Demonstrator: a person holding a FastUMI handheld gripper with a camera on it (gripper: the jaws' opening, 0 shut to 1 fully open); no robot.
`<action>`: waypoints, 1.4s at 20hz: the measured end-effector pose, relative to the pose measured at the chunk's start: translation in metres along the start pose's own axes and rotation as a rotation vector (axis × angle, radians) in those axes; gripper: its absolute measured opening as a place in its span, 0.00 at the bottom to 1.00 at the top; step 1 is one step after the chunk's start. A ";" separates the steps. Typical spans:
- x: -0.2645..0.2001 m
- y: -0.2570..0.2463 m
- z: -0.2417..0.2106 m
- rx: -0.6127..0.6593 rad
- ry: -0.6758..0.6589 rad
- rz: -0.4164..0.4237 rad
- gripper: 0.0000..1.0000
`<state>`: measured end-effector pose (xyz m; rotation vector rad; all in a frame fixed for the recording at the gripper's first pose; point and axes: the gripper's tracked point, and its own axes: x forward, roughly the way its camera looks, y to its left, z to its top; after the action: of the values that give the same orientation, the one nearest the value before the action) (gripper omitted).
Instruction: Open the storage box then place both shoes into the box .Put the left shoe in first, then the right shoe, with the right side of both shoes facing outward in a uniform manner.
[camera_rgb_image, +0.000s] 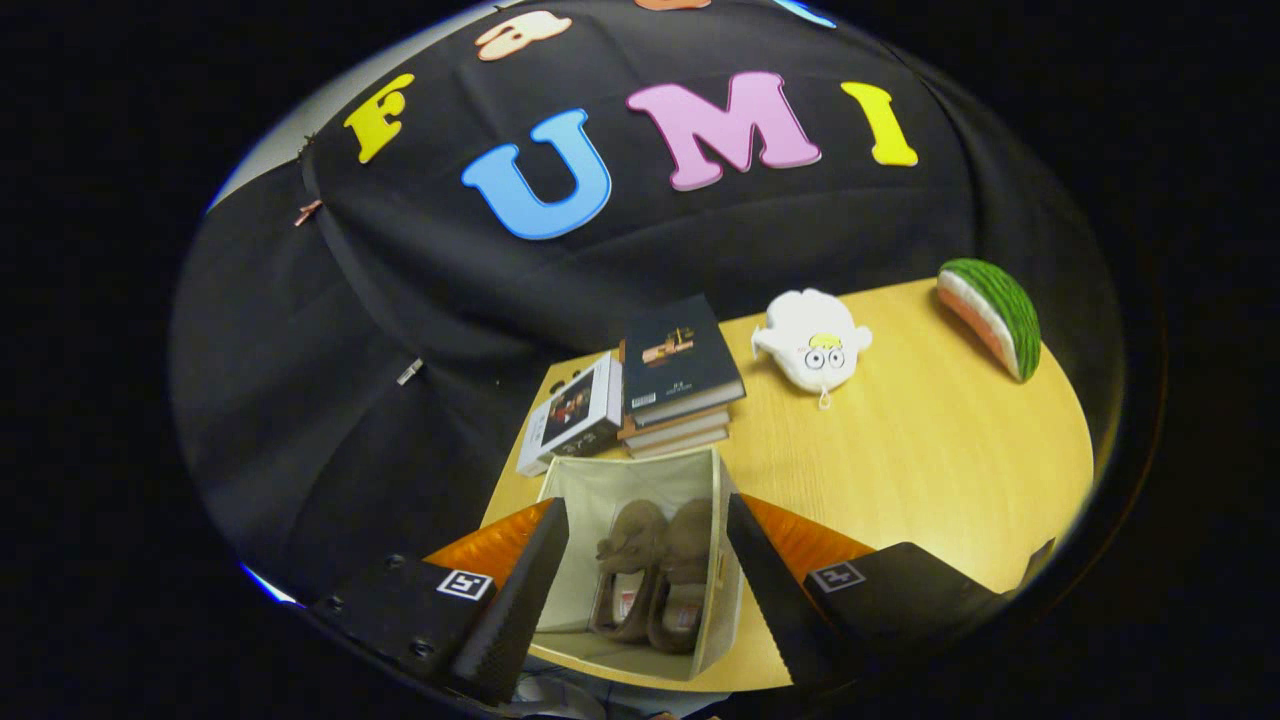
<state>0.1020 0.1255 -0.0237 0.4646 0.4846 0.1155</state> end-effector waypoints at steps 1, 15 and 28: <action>-0.007 -0.006 0.013 -0.013 -0.042 -0.011 0.99; -0.122 -0.135 0.157 -0.332 -0.503 -0.242 0.98; -0.111 -0.262 0.180 -0.404 -0.521 -0.202 0.98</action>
<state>0.0891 -0.2040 0.0452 0.0372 -0.0111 -0.1022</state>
